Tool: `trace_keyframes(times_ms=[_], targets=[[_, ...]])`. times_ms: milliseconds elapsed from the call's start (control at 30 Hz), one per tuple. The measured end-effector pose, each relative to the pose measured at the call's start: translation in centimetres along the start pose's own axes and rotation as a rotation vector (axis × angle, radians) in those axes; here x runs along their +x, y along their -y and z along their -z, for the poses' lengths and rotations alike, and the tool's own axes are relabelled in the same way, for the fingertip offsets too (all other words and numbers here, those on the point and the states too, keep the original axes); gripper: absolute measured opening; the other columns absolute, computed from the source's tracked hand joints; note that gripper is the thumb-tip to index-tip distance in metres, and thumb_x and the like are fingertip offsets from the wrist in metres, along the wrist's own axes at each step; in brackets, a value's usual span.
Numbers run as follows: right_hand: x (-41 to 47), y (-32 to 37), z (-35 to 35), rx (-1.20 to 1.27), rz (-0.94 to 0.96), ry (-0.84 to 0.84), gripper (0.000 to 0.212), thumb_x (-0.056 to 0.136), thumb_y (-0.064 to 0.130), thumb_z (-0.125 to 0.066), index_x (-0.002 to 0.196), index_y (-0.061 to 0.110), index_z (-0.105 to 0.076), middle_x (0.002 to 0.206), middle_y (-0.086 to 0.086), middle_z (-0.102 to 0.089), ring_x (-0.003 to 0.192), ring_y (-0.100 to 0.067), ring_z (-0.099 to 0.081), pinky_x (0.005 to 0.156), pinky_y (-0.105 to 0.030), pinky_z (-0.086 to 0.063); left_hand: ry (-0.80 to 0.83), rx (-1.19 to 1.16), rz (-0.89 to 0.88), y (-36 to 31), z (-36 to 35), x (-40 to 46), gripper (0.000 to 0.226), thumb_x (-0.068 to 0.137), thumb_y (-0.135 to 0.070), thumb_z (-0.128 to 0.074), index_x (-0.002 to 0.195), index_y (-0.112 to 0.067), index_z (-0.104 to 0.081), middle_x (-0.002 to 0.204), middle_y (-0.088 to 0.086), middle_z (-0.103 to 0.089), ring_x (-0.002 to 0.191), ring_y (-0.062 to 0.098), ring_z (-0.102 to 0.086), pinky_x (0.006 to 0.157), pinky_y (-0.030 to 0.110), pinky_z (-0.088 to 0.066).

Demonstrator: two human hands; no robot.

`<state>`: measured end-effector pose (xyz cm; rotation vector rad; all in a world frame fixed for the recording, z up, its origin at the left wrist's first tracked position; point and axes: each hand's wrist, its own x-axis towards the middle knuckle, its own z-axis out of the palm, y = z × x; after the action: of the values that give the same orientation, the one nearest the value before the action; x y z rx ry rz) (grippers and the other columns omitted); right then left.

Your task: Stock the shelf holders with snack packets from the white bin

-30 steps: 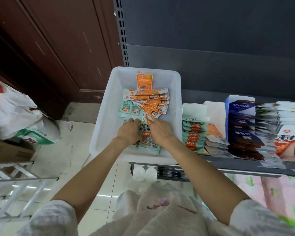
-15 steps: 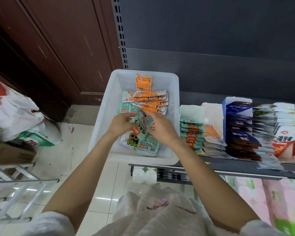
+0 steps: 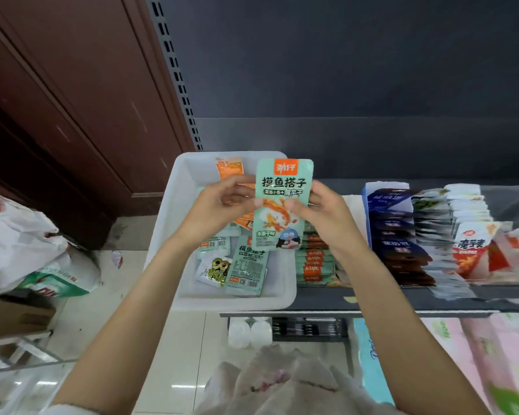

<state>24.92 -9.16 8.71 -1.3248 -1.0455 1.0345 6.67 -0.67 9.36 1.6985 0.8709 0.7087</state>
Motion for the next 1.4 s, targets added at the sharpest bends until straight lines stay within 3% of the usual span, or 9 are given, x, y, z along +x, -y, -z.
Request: trace_keyframes(times_ms=[333,600,700,867,1033,1133,1267,1333,1400], targets=[[0.5,-2.8,8.0,-0.337,0.054,-0.353,0.021,0.084,0.016,-0.070,0.104,0.014,-0.068,0.098,0.001,-0.071,0.088,-0.011,-0.068,0.079,-0.032,-0.055,-0.026,0.289,-0.278,0.4,-8.2,6.5,0.009,0.086,-0.019,-0.067,0.092,-0.015,-0.072,0.081,-0.013,-0.069,0.075,0.003,-0.065,0.073,0.022,-0.053],[1.0,-5.2,7.0,-0.569,0.029,-0.228,0.022,0.085,0.021,-0.069,0.103,0.009,-0.071,0.100,-0.003,-0.072,0.085,-0.009,-0.067,0.080,-0.031,-0.056,-0.096,0.442,-0.279,4.6,-7.6,4.5,0.012,0.086,-0.021,-0.067,0.089,-0.012,-0.074,0.083,-0.004,-0.072,0.071,0.006,-0.066,0.072,0.027,-0.056],[1.3,-5.0,7.1,-0.815,0.094,-0.180,0.022,0.086,0.027,-0.067,0.105,0.016,-0.067,0.097,0.001,-0.070,0.085,-0.011,-0.063,0.077,-0.033,-0.053,-0.116,0.593,-0.305,4.6,-7.4,4.4,0.021,0.085,-0.034,-0.062,0.094,-0.019,-0.073,0.086,-0.005,-0.072,0.069,0.009,-0.062,0.062,0.024,-0.048],[0.9,-5.4,7.1,-1.120,0.286,-0.233,0.015,0.079,0.015,-0.073,0.093,0.018,-0.069,0.084,0.000,-0.072,0.078,-0.021,-0.066,0.071,-0.031,-0.049,-0.110,0.684,-0.411,5.2,-8.0,4.4,0.010,0.083,-0.020,-0.068,0.091,-0.019,-0.074,0.087,-0.004,-0.072,0.072,0.013,-0.065,0.061,0.023,-0.048],[0.8,-6.8,6.8,-1.268,0.259,-0.097,0.020,0.076,0.015,-0.076,0.096,0.019,-0.074,0.095,-0.001,-0.072,0.095,-0.025,-0.061,0.085,-0.038,-0.043,-0.053,0.932,-0.432,6.9,-8.4,4.4,0.011,0.077,-0.018,-0.073,0.086,-0.024,-0.076,0.088,-0.005,-0.072,0.087,0.024,-0.063,0.080,0.038,-0.046],[0.4,-6.3,6.3,-1.286,0.353,-0.096,0.014,0.082,0.010,-0.068,0.091,0.020,-0.074,0.088,0.000,-0.073,0.085,-0.023,-0.064,0.082,-0.037,-0.042,-0.047,0.965,-0.417,7.1,-8.6,4.1,0.012,0.081,-0.022,-0.069,0.090,-0.024,-0.076,0.103,-0.004,-0.070,0.101,0.027,-0.057,0.085,0.041,-0.041],[0.9,-6.3,5.6,-1.431,0.153,0.022,0.030,0.091,0.010,-0.052,0.108,0.025,-0.071,0.100,-0.003,-0.072,0.098,-0.022,-0.058,0.091,-0.035,-0.036,0.169,0.880,-0.260,7.7,-8.4,3.2,0.032,0.090,-0.019,-0.055,0.120,-0.024,-0.064,0.140,-0.001,-0.046,0.132,0.025,-0.031,0.105,0.041,-0.025],[0.5,-5.6,5.0,-1.351,0.155,-0.024,0.032,0.089,0.009,-0.051,0.111,0.022,-0.070,0.104,-0.004,-0.071,0.103,-0.021,-0.056,0.094,-0.035,-0.037,0.043,0.644,-0.217,8.1,-7.4,1.7,0.040,0.086,-0.013,-0.054,0.124,-0.020,-0.060,0.133,0.003,-0.051,0.125,0.024,-0.041,0.105,0.041,-0.033],[-0.4,-4.0,3.5,-1.165,0.278,-0.145,0.029,0.087,0.007,-0.054,0.110,0.016,-0.070,0.102,-0.004,-0.071,0.101,-0.022,-0.058,0.092,-0.037,-0.042,-0.173,0.493,-0.106,8.8,-5.6,-0.1,0.034,0.085,-0.016,-0.061,0.118,-0.018,-0.059,0.113,0.001,-0.060,0.103,0.019,-0.056,0.087,0.040,-0.048]])
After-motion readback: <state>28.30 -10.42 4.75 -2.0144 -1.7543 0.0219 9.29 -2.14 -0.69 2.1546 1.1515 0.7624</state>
